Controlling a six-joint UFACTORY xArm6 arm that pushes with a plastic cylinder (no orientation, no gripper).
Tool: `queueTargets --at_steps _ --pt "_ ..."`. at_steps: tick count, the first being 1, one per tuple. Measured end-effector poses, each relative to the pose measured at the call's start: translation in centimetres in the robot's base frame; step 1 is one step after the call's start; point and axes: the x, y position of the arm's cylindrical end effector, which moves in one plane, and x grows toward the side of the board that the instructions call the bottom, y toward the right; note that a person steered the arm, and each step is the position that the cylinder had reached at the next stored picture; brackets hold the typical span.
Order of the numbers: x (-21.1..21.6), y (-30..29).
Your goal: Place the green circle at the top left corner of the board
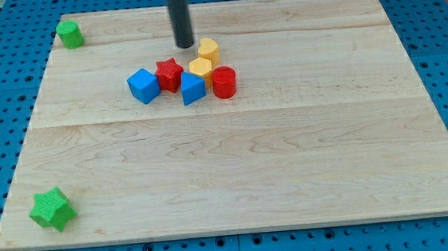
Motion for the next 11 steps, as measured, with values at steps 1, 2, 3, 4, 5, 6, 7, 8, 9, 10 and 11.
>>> queueTargets --at_steps 1,2,3,4,5,6,7,8,9,10,11 --pt "2.6 4.1" --pt "3.1 3.6" --pt "3.1 8.1" --pt "3.6 10.3" --pt "3.7 5.8" --pt "0.4 3.6" --pt "-4.8 -3.1" --pt "-3.1 -15.7" --pt "-0.3 -24.4" --pt "1.2 -25.9" --pt "1.5 -27.2"
